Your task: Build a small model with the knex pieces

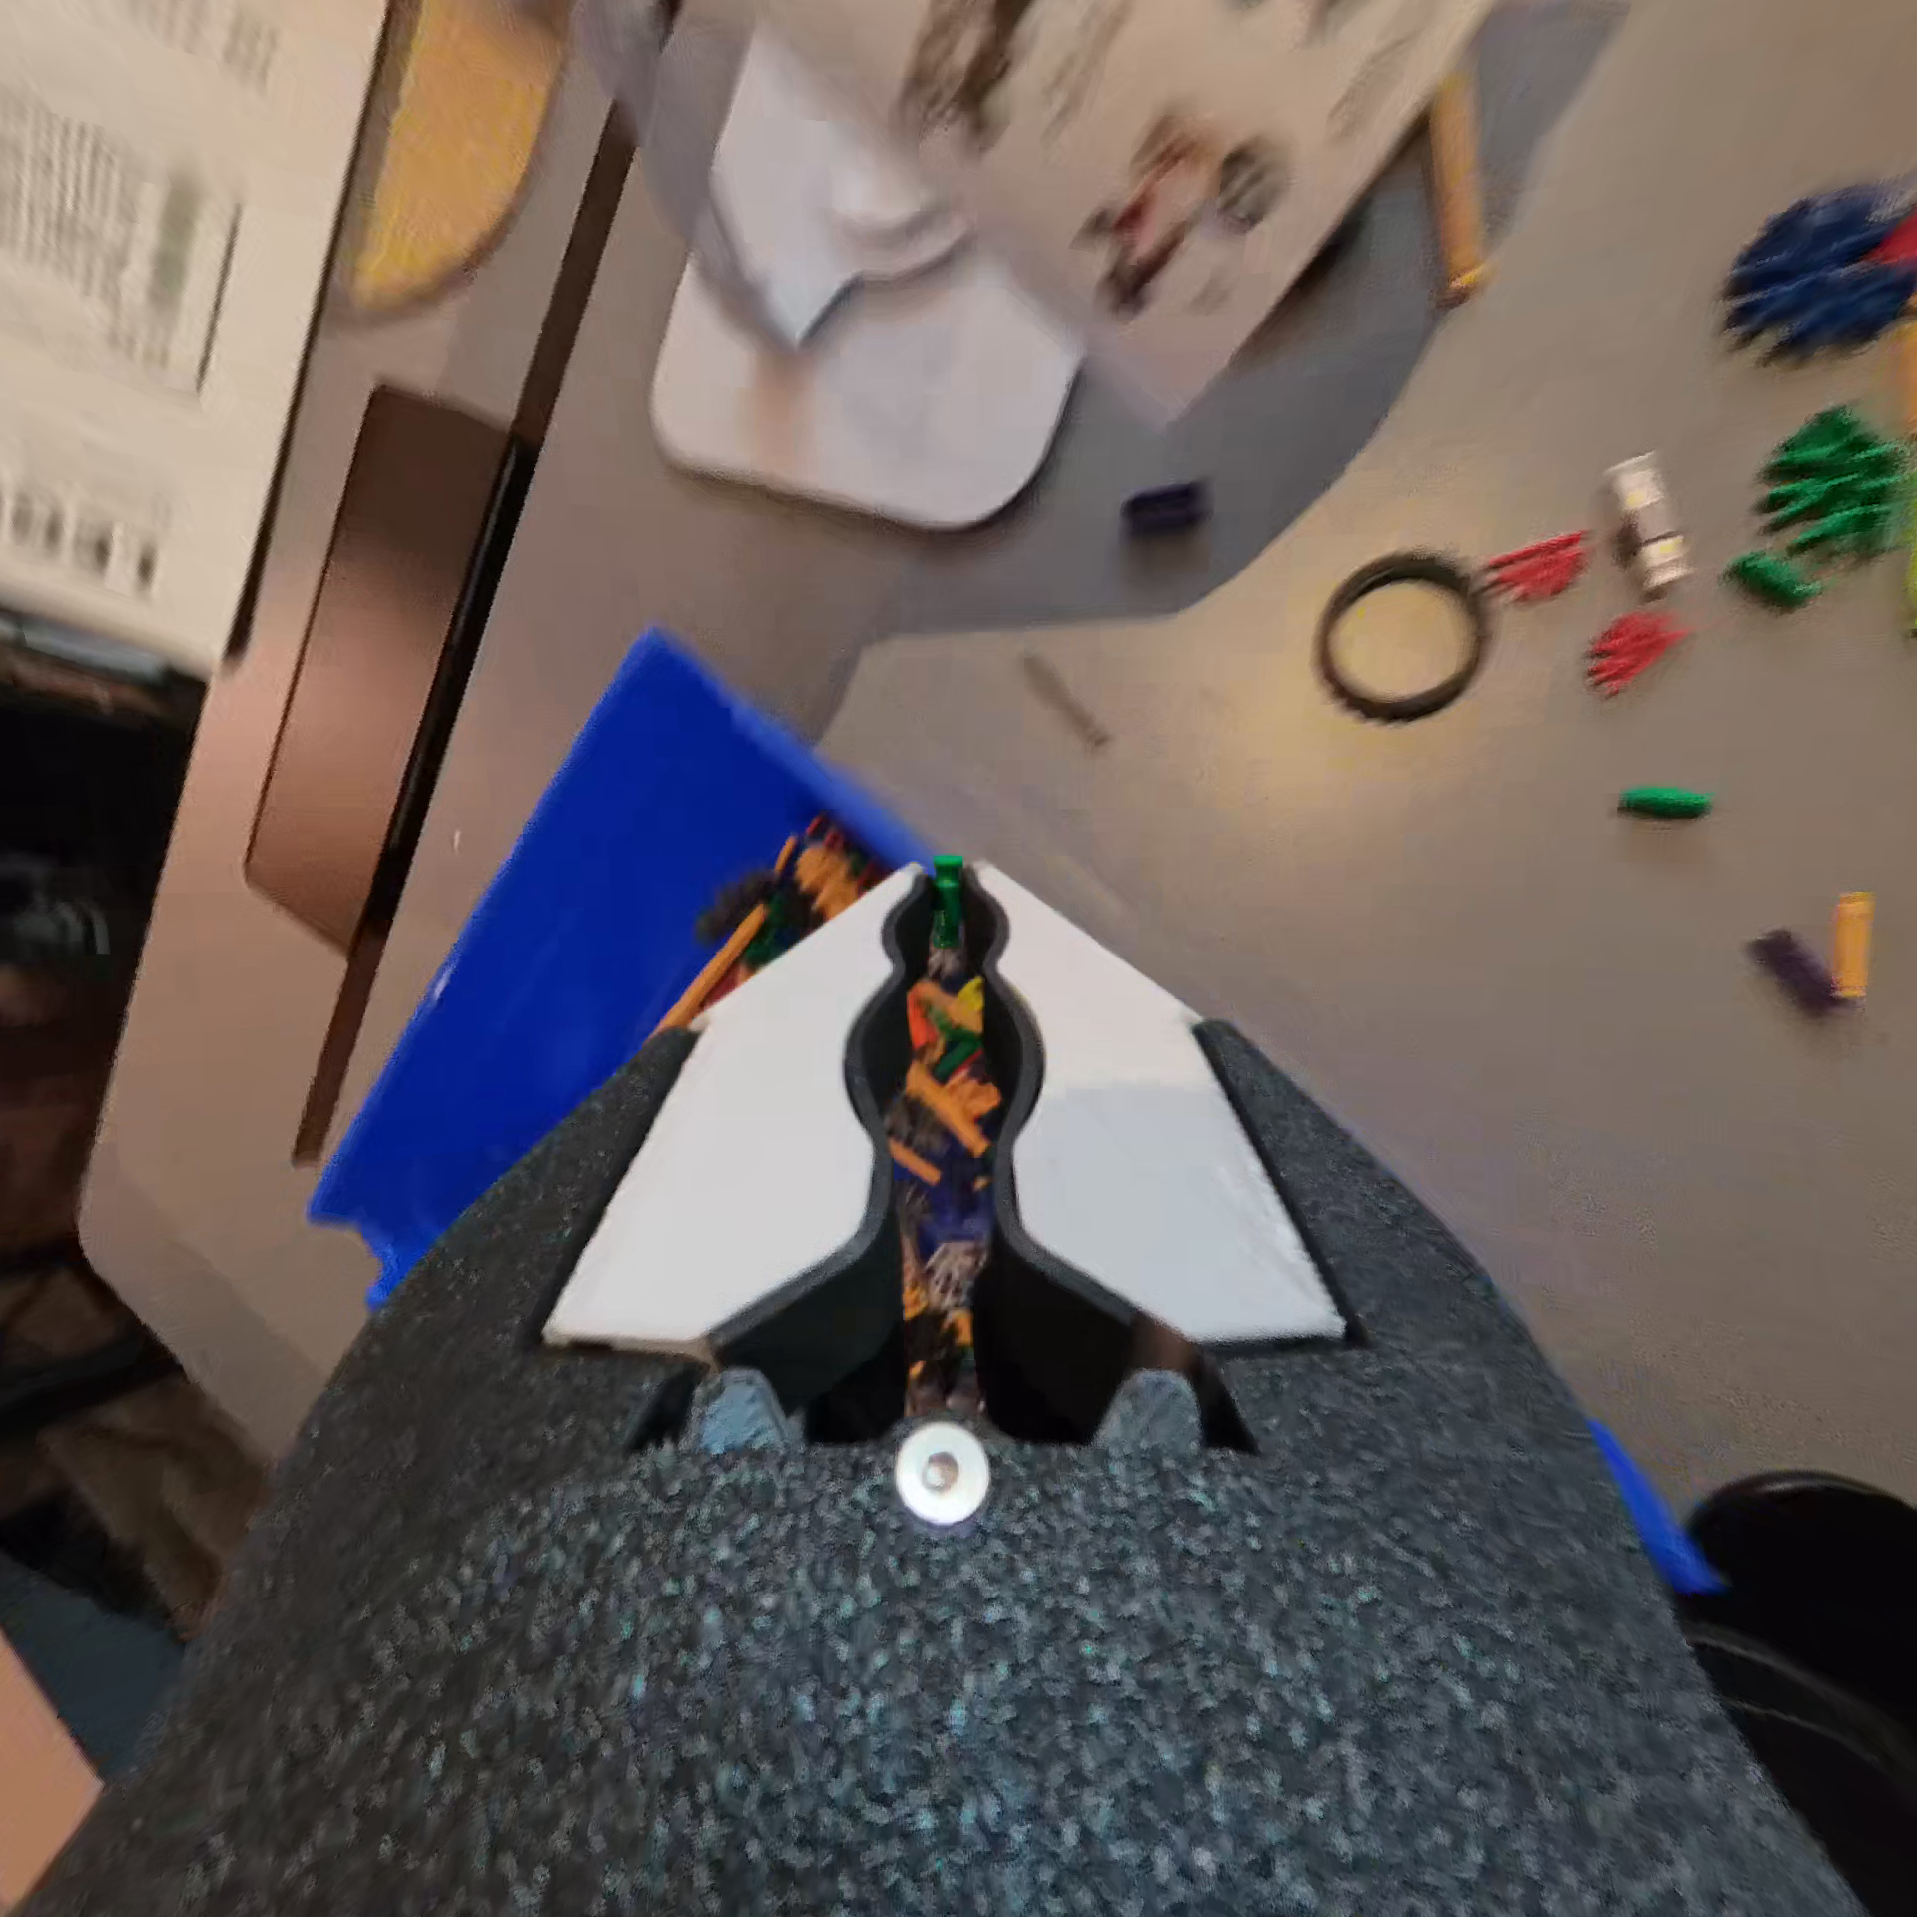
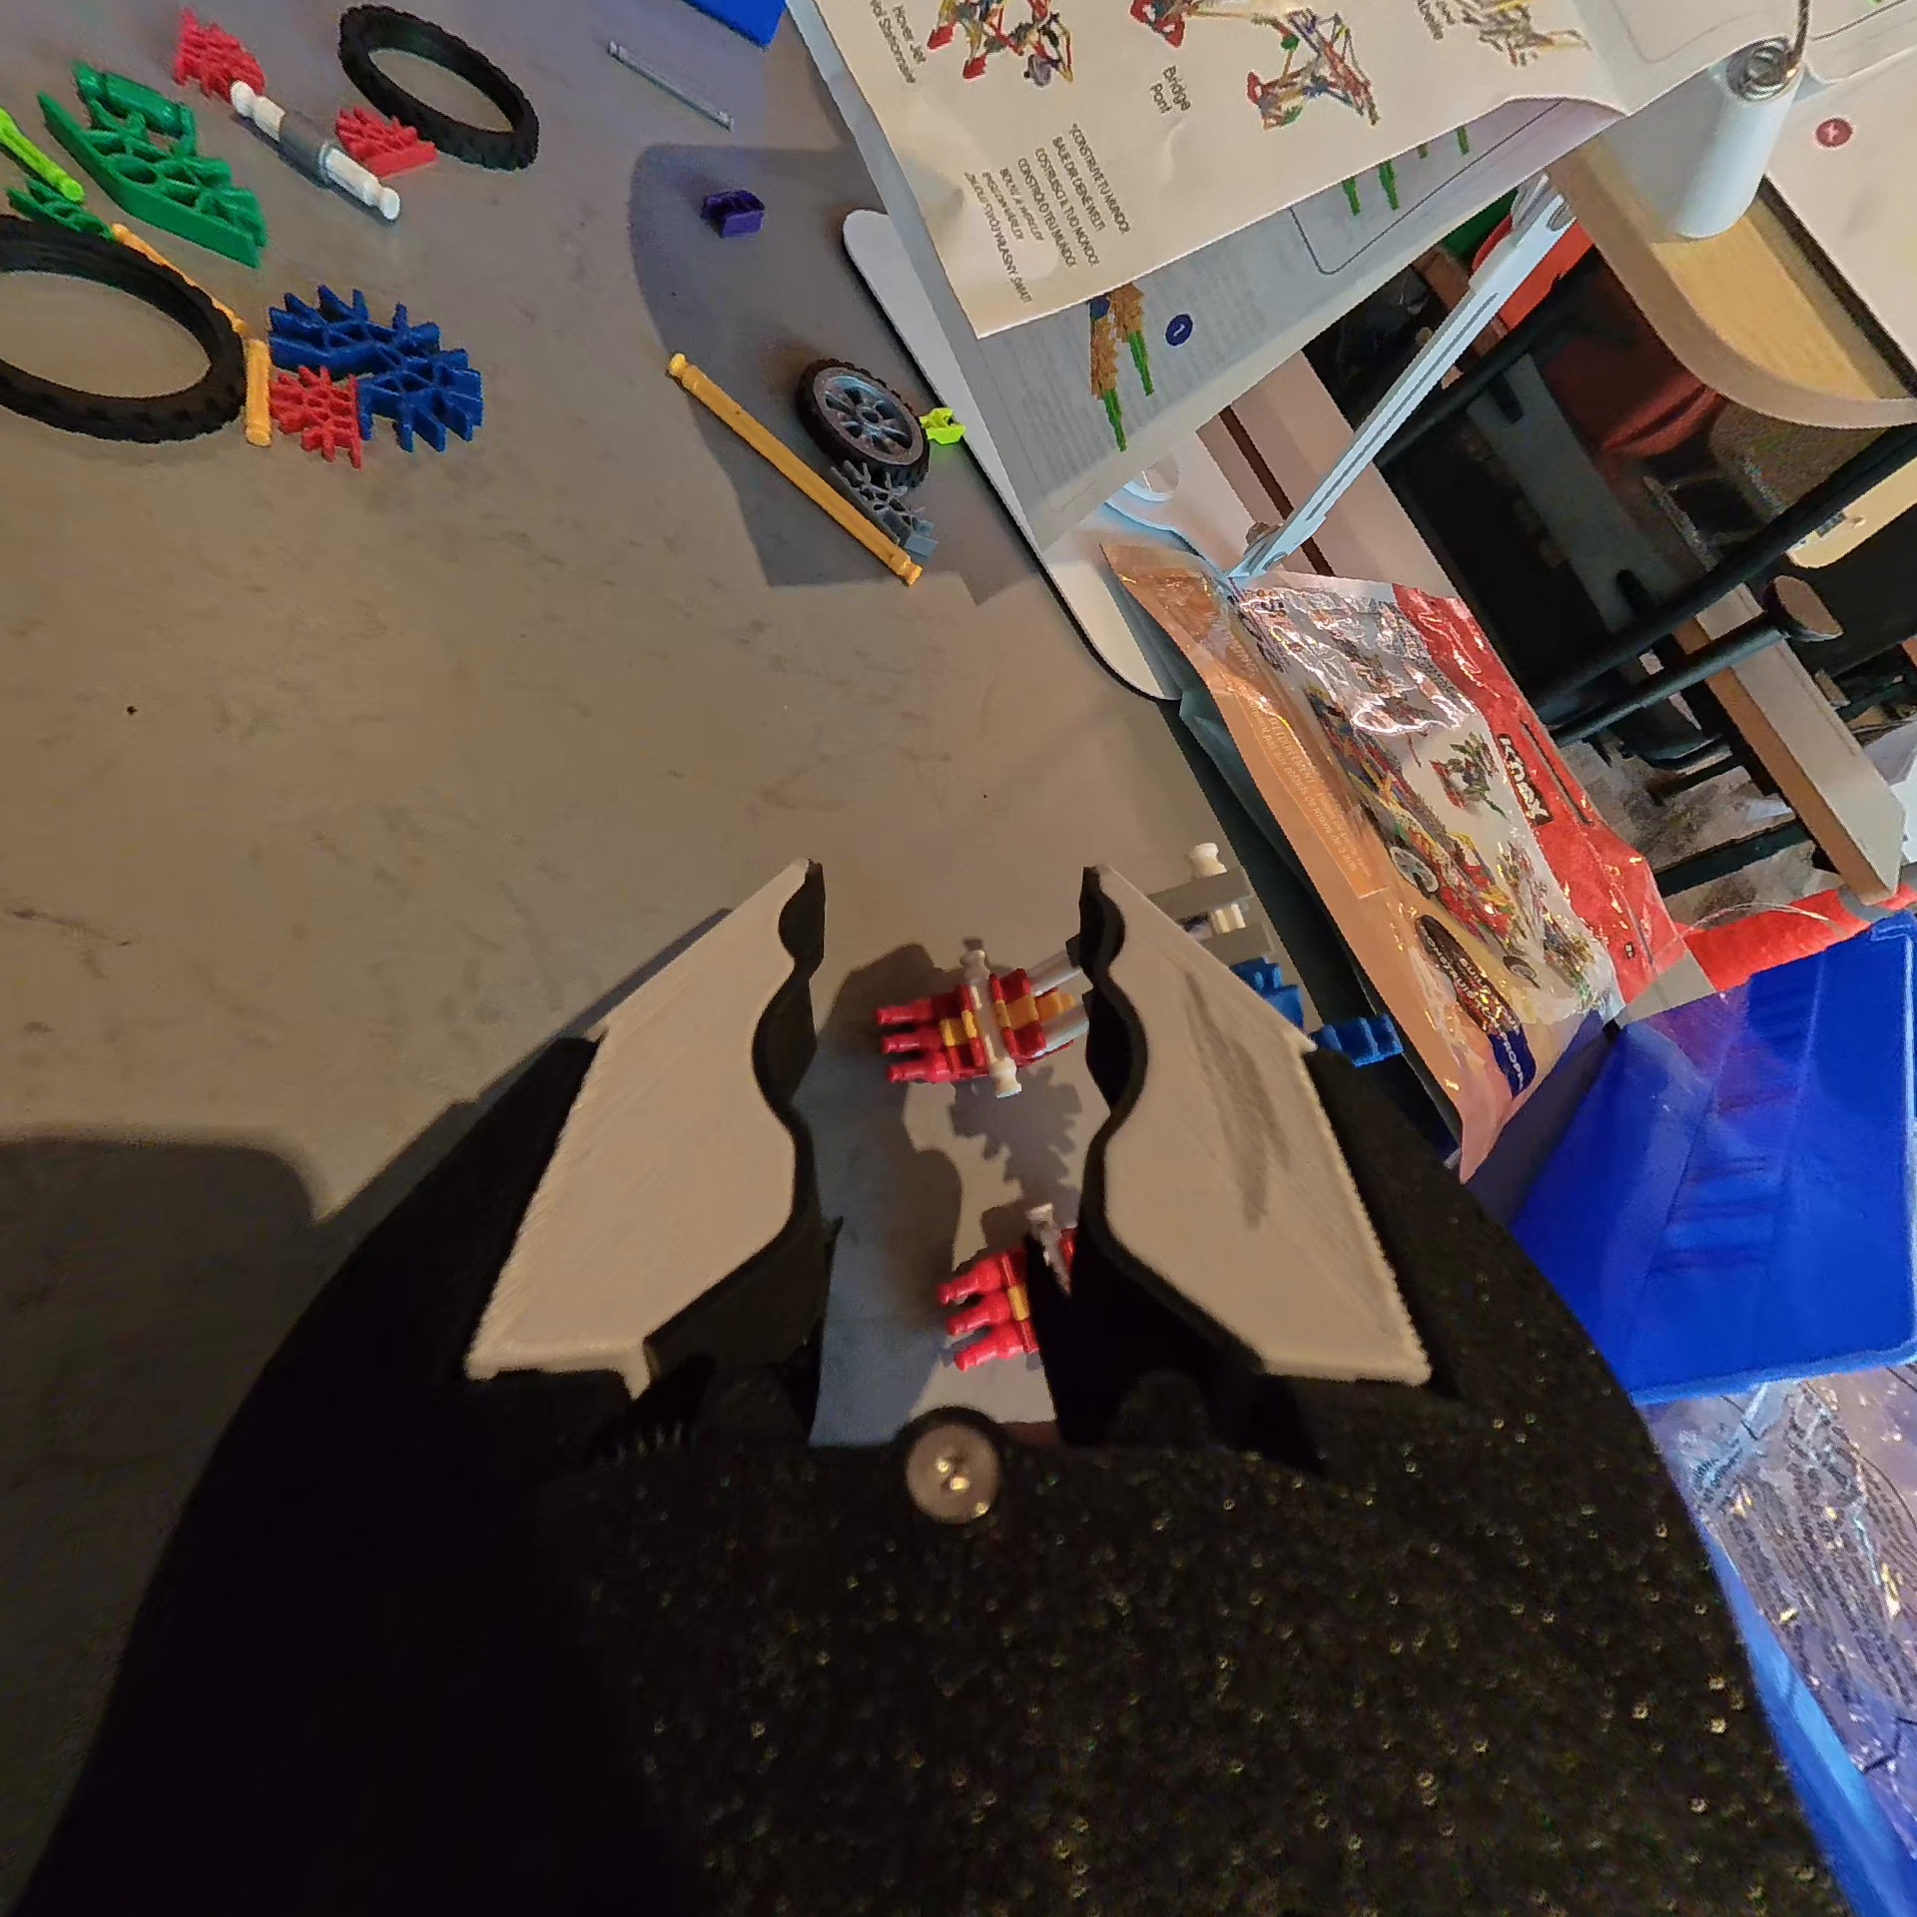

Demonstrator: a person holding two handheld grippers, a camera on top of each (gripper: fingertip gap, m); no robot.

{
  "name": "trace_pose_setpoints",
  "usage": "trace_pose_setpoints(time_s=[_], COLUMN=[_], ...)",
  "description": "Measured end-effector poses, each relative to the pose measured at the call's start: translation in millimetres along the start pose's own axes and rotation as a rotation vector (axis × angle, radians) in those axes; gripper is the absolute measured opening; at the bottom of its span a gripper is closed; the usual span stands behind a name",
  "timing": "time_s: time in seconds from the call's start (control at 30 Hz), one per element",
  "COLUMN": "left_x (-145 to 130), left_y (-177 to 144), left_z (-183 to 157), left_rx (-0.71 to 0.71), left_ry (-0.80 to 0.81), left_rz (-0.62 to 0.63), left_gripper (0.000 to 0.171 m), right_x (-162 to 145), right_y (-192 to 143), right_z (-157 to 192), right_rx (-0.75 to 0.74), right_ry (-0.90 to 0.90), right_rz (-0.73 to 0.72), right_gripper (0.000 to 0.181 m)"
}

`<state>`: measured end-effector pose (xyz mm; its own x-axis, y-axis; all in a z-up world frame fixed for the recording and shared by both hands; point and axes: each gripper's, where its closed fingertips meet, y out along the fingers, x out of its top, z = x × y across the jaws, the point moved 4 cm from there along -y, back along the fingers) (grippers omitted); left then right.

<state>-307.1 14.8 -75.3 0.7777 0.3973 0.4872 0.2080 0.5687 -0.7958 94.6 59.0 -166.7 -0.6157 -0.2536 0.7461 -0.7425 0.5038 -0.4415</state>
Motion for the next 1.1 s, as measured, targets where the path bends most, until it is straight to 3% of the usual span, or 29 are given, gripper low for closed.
trace_pose_setpoints(time_s=[0.13,0.27,0.4,0.67,0.77,0.87,0.97,1.1], left_x=[51.3,83.1,83.1,57.6,55.6,63.0,67.3,39.7], left_y=[4.0,17.9,44.6,87.5,88.8,70.9,36.4,-3.4], left_z=[-64.5,-126.7,-157.1,-178.5,-175.1,-153.0,-108.2,-34.5], left_rx=[-0.109,-0.287,-0.405,-0.506,-0.492,-0.426,-0.283,-0.092], left_ry=[0.161,0.257,0.304,0.281,0.276,0.248,0.187,0.057], left_rz=[-0.050,-0.058,0.001,0.097,0.100,0.045,-0.034,-0.046], left_gripper=[0.005,0.005,0.005,0.007,0.012,0.016,0.016,0.015], right_x=[0.0,-0.2,1.0,2.6,2.4,2.1,0.8,-0.3], right_y=[-0.4,0.8,-1.2,-1.6,-1.7,-1.8,-0.6,0.6], right_z=[0.0,1.9,0.2,1.2,0.6,0.1,0.6,1.1], right_rx=[-0.001,0.006,-0.008,-0.008,-0.011,-0.012,-0.009,-0.007], right_ry=[-0.003,-0.010,-0.015,-0.024,-0.023,-0.019,-0.018,-0.019], right_rz=[0.002,0.008,0.005,0.003,0.004,0.003,0.010,0.015], right_gripper=[0.049,0.049,0.049,0.049,0.049,0.049,0.048,0.048])
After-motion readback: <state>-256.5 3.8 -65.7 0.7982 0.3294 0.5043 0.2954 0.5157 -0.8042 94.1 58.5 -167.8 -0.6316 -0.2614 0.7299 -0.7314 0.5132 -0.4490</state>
